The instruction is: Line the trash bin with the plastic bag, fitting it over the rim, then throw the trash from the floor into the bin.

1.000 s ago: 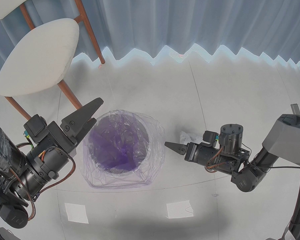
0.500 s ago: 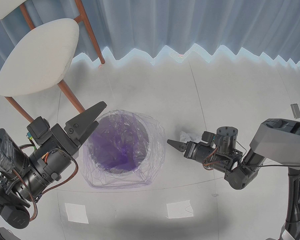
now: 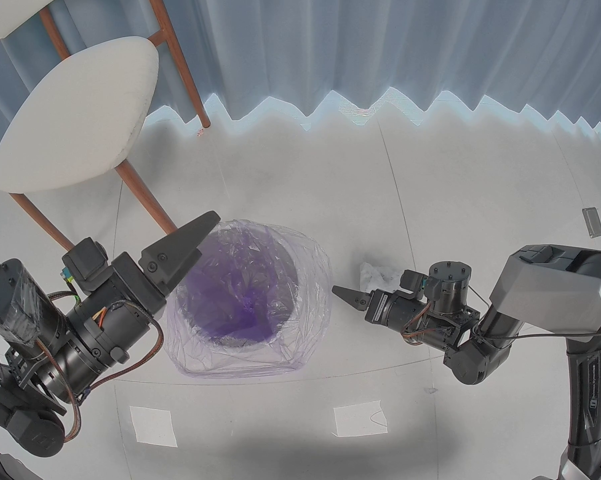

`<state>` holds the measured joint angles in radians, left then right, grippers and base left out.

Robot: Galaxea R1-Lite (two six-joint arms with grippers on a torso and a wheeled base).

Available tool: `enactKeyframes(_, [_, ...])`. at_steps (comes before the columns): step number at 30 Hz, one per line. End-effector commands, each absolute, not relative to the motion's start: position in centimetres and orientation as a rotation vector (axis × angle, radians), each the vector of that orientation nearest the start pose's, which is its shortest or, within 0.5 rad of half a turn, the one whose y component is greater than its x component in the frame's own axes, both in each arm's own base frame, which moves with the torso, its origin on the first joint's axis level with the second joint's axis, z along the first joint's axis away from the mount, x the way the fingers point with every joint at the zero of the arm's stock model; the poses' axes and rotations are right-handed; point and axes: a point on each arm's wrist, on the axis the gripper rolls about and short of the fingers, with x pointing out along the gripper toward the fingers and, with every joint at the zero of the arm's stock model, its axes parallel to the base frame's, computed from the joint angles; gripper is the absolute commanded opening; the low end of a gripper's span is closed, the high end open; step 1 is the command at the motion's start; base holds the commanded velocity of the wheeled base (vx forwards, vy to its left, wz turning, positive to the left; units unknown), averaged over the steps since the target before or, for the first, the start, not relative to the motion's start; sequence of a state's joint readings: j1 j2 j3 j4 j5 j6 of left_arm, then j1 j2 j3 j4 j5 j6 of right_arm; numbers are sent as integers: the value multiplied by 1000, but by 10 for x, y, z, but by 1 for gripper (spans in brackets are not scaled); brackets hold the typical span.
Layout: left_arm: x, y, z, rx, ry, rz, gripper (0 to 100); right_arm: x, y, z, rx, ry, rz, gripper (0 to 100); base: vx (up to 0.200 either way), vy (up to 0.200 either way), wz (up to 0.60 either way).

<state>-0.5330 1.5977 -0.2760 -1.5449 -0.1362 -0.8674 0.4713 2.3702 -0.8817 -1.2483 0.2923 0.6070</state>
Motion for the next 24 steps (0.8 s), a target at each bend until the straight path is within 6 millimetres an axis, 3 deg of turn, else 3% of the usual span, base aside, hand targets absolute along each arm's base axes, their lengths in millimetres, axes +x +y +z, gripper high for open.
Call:
enactKeyframes(1, [197,-120,164,-869,113,-707,100,359,195,8,549,479,668,100,0,0,0])
enactKeyframes(15, [196,-121,162,-867,125,-711,100,385,221,0,551,416,717,100,0,0,0])
enactKeyframes(24, [194,-124,161,-868,134,-722,100,398,227,-18,559,404,717,100,0,0,0])
